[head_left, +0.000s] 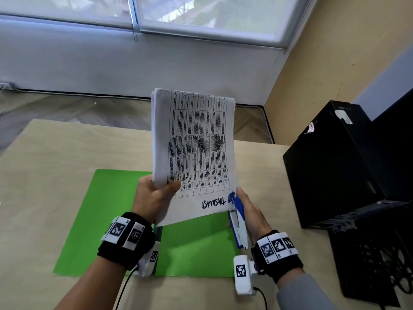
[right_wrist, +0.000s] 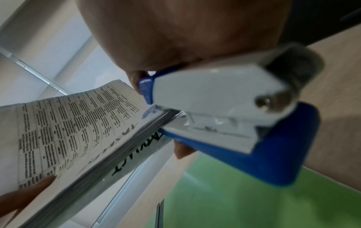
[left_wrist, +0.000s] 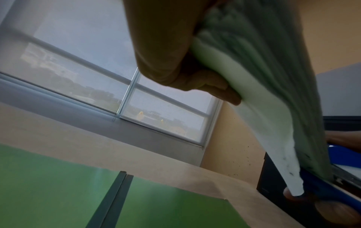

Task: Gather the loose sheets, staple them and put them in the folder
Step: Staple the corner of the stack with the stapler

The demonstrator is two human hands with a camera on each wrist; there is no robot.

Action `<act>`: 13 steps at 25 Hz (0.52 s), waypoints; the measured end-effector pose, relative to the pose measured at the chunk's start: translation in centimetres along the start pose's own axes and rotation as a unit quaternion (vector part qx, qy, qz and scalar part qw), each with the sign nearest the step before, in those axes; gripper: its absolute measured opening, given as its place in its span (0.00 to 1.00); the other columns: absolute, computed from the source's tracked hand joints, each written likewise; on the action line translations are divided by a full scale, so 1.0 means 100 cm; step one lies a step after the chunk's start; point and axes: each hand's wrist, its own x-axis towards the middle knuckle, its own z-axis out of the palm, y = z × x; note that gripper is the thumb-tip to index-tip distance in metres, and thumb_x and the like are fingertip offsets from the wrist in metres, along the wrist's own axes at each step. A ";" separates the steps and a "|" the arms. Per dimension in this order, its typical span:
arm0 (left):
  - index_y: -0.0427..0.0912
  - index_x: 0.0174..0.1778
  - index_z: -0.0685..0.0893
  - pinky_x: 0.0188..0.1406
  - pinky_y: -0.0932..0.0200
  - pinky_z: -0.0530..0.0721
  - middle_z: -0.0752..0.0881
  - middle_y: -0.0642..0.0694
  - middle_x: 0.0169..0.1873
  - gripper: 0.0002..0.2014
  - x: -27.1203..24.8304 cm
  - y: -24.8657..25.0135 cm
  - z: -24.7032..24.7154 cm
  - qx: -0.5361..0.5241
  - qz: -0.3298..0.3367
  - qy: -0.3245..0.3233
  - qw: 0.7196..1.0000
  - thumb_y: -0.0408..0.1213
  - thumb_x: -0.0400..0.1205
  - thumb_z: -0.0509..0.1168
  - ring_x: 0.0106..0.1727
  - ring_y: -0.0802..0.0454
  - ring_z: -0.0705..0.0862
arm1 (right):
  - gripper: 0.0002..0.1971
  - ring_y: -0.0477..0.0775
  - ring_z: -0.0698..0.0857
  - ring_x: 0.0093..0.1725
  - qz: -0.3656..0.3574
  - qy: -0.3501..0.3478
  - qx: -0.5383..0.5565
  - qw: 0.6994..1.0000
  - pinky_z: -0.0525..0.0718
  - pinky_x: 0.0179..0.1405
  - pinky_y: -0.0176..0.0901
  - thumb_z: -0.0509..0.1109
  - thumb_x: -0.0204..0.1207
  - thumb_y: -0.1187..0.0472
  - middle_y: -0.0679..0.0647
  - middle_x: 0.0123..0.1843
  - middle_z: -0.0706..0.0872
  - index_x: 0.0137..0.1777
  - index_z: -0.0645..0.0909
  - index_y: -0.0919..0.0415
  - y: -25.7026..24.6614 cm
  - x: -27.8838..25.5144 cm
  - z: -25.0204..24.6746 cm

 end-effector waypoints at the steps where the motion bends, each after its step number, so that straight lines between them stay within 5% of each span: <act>1: 0.18 0.38 0.80 0.22 0.65 0.78 0.80 0.40 0.26 0.06 0.001 -0.001 0.000 0.009 0.004 0.011 1.000 0.18 0.74 0.70 0.24 0.54 0.79 | 0.27 0.59 0.91 0.49 0.012 -0.003 -0.006 1.000 0.89 0.49 0.52 0.58 0.78 0.30 0.57 0.52 0.93 0.51 0.90 0.48 -0.001 -0.002 0.002; 4: 0.25 0.35 0.80 0.31 0.57 0.77 0.80 0.39 0.30 0.09 0.007 -0.004 0.002 0.006 -0.005 0.057 0.998 0.23 0.73 0.74 0.31 0.49 0.77 | 0.38 0.63 0.88 0.36 0.067 -0.037 -0.035 0.996 0.86 0.42 0.54 0.56 0.72 0.22 0.65 0.41 0.90 0.47 0.87 0.58 0.002 -0.011 0.011; 7: 0.34 0.37 0.82 0.46 0.50 0.83 0.85 0.39 0.34 0.07 0.015 -0.012 0.012 -0.046 -0.057 0.124 0.990 0.21 0.73 0.74 0.38 0.45 0.83 | 0.39 0.60 0.86 0.37 0.090 -0.124 -0.030 0.988 0.83 0.47 0.52 0.58 0.68 0.21 0.60 0.35 0.87 0.43 0.84 0.60 0.008 -0.022 0.029; 13: 0.18 0.57 0.79 0.52 0.29 0.87 0.88 0.25 0.51 0.20 0.016 -0.042 0.019 -0.126 -0.186 0.172 0.959 0.19 0.70 0.74 0.50 0.30 0.89 | 0.36 0.54 0.88 0.39 0.041 -0.170 0.077 0.982 0.88 0.43 0.46 0.58 0.74 0.34 0.59 0.44 0.87 0.68 0.79 0.63 -0.001 -0.032 0.063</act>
